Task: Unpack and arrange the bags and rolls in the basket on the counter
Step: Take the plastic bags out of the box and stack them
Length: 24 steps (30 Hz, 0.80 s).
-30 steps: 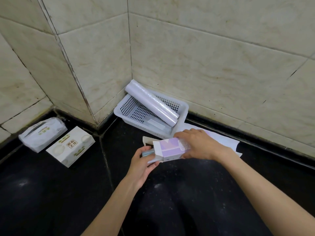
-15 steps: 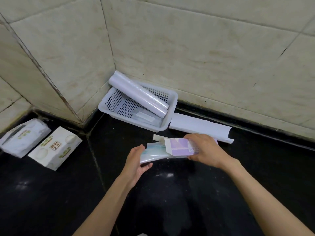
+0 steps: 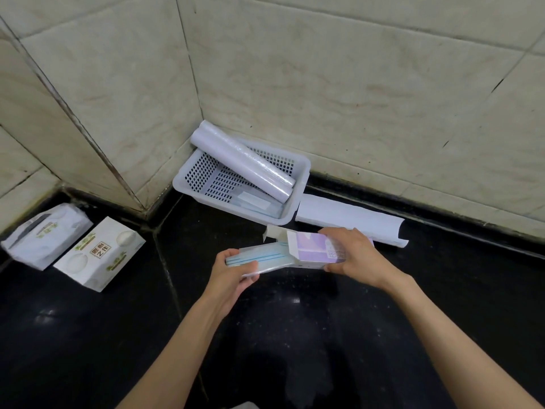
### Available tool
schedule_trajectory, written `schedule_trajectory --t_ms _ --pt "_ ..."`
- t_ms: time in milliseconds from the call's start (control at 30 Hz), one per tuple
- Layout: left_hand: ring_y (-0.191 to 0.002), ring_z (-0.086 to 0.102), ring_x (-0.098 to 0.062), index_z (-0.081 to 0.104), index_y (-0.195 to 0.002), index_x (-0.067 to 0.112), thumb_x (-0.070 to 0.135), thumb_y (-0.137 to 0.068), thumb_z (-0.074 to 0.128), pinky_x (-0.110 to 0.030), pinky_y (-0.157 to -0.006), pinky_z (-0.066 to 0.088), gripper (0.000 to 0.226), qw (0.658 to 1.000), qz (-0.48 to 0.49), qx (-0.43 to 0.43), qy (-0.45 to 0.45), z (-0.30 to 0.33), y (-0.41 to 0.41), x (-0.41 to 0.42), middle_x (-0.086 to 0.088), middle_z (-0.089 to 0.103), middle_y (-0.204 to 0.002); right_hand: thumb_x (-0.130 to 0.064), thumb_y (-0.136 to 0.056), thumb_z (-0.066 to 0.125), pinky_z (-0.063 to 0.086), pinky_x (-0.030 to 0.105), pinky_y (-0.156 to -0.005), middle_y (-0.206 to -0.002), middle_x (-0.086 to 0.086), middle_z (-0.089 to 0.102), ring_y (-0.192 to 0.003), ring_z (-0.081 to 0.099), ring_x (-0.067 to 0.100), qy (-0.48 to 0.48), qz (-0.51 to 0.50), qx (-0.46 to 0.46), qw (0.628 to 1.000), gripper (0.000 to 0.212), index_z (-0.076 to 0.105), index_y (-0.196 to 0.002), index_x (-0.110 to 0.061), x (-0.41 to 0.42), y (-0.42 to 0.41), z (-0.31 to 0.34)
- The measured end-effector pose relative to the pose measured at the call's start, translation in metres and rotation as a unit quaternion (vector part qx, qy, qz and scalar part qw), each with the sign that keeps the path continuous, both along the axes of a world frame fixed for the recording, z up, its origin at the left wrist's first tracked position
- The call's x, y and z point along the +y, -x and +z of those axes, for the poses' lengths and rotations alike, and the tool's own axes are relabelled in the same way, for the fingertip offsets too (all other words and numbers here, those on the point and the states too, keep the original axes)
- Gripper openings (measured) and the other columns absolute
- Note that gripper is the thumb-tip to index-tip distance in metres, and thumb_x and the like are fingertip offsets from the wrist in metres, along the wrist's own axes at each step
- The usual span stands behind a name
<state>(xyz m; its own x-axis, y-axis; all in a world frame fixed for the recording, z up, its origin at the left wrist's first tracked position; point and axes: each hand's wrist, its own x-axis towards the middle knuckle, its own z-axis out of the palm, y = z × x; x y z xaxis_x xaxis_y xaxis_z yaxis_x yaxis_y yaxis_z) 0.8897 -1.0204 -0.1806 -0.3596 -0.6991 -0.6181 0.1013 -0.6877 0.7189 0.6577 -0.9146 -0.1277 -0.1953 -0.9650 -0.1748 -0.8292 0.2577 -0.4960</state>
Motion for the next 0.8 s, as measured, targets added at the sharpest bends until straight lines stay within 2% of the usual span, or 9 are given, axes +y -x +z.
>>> schedule_trajectory --t_ms 100,200,300,400,467,567,667,800 --pt "-0.095 0.060 -0.022 0.045 -0.110 0.017 -0.009 -0.077 0.065 -0.026 -0.066 0.052 0.046 1.000 0.009 -0.007 0.016 0.001 -0.008 -0.002 -0.009 0.052 -0.112 -0.025 -0.074 0.073 0.023 0.023 -0.095 -0.130 -0.003 0.053 -0.112 0.041 0.012 -0.008 -0.014 -0.008 1.000 0.063 0.045 -0.129 -0.028 0.004 0.002 -0.001" --pt "-0.096 0.061 -0.023 0.047 -0.105 0.020 -0.006 -0.081 0.061 -0.027 -0.066 0.052 0.039 1.000 -0.009 -0.002 0.027 0.004 -0.008 0.000 -0.010 0.054 -0.113 -0.026 -0.073 0.073 0.025 0.027 -0.099 -0.128 -0.003 0.055 -0.115 0.043 0.015 0.004 0.001 0.022 1.000 0.061 0.046 -0.128 -0.028 0.004 -0.002 -0.001" --pt "-0.098 0.060 -0.026 0.045 -0.106 0.019 -0.004 -0.083 0.058 -0.030 -0.068 0.053 0.035 1.000 -0.019 0.005 0.021 0.008 -0.001 0.005 -0.014 0.053 -0.117 -0.027 -0.074 0.071 0.012 0.036 -0.113 -0.132 -0.005 0.052 -0.123 0.041 0.017 0.016 0.023 0.060 0.998 0.063 0.043 -0.130 -0.029 -0.002 -0.010 0.003" --pt "-0.099 0.059 -0.029 0.045 -0.106 0.019 -0.006 -0.084 0.053 -0.031 -0.067 0.052 0.035 1.000 0.000 0.018 0.008 0.013 0.004 0.006 -0.017 0.051 -0.117 -0.027 -0.076 0.069 0.004 0.042 -0.116 -0.134 -0.004 0.049 -0.128 0.038 0.018 0.018 0.049 0.107 0.993 0.065 0.040 -0.133 -0.028 -0.011 -0.014 0.016" --pt "-0.098 0.058 -0.029 0.045 -0.109 0.016 -0.009 -0.083 0.049 -0.032 -0.065 0.051 0.036 0.997 0.025 0.069 -0.028 0.016 0.002 0.002 -0.019 0.050 -0.119 -0.025 -0.077 0.066 -0.001 0.049 -0.115 -0.135 -0.004 0.048 -0.130 0.036 0.018 0.018 0.071 0.167 0.983 0.063 0.040 -0.134 -0.029 -0.021 -0.012 0.036" --pt "-0.101 0.055 -0.030 0.046 -0.118 0.011 -0.008 -0.080 0.044 -0.032 -0.068 0.051 0.043 0.978 0.055 0.182 -0.086 0.021 -0.003 -0.005 -0.021 0.047 -0.127 -0.017 -0.078 0.060 -0.004 0.057 -0.112 -0.131 -0.002 0.050 -0.128 0.038 0.021 0.054 0.137 0.274 0.950 0.060 0.041 -0.134 -0.026 -0.044 -0.014 0.075" --pt "-0.109 0.055 -0.032 0.051 -0.120 0.006 -0.003 -0.075 0.045 -0.037 -0.075 0.052 0.047 0.955 0.072 0.271 -0.100 0.026 -0.006 -0.007 -0.020 0.049 -0.129 -0.012 -0.077 0.056 -0.004 0.060 -0.111 -0.126 0.002 0.052 -0.123 0.040 0.026 0.101 0.211 0.368 0.900 0.058 0.042 -0.132 -0.024 -0.070 -0.032 0.109" --pt "-0.118 0.052 -0.041 0.051 -0.120 0.003 0.006 -0.067 0.063 -0.044 -0.078 0.055 0.055 0.944 0.111 0.308 -0.049 0.032 -0.010 -0.007 -0.023 0.048 -0.133 -0.008 -0.078 0.053 -0.003 0.062 -0.111 -0.125 0.005 0.050 -0.120 0.041 0.027 0.112 0.265 0.452 0.844 0.060 0.037 -0.134 -0.023 -0.096 -0.058 0.130"
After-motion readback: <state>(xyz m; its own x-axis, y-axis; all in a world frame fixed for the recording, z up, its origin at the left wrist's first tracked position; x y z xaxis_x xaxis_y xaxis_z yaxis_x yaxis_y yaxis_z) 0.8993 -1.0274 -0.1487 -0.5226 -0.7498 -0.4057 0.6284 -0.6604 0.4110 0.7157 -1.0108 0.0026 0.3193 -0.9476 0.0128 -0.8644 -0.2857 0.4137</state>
